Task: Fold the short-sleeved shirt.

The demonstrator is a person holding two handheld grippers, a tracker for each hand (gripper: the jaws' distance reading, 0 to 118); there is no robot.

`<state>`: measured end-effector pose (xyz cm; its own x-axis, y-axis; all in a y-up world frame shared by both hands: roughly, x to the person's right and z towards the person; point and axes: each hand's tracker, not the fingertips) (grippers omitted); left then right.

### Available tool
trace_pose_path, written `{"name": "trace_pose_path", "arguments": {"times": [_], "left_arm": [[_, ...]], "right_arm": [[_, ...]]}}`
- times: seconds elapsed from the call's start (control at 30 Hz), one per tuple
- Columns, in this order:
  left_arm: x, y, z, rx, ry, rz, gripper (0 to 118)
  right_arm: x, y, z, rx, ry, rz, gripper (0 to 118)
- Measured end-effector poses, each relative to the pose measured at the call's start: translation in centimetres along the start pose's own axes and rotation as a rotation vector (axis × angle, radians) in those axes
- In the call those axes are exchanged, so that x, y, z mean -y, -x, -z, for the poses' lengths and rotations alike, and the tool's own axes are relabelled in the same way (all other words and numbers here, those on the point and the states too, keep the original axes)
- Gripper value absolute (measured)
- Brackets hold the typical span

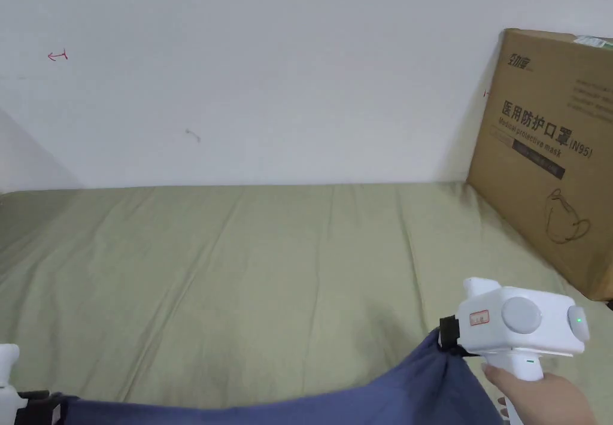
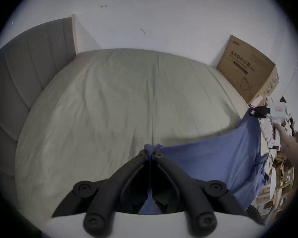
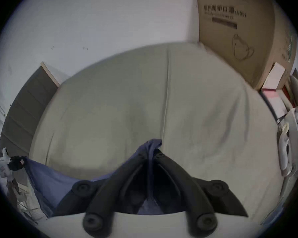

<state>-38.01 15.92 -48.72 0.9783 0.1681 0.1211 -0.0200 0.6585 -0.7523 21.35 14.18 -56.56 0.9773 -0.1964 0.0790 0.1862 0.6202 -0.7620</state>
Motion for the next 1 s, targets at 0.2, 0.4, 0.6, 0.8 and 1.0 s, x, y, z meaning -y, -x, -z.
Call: {"name": "trace_pose_path", "arguments": {"times": [0.2, 0.4, 0.6, 0.8, 1.0], "left_arm": [[-2.3, 0.6, -1.3, 0.024, -0.102, -0.059, 1], [-2.1, 0.1, -3.6, 0.113, -0.093, -0.005, 1], [2.0, 0.2, -6.3, 0.139, -0.007, 0.089, 1], [7.8, 2.1, -7.5, 0.155, 0.112, 0.068, 2], [11.1, 2.5, -7.0, 0.097, 0.2, 0.088, 49]], "right_arm": [[-2.1, 0.1, -6.2, 0.002, -0.162, 0.015, 2], [1.2, -1.2, -12.8, -0.026, -0.18, 0.04, 2], [12.6, -2.8, -19.1, -0.029, -0.116, 0.032, 2], [23.3, -4.4, -19.0, -0.037, 0.112, 0.072, 3], [25.1, -4.0, -17.1, 0.008, 0.112, 0.066, 55]]}}
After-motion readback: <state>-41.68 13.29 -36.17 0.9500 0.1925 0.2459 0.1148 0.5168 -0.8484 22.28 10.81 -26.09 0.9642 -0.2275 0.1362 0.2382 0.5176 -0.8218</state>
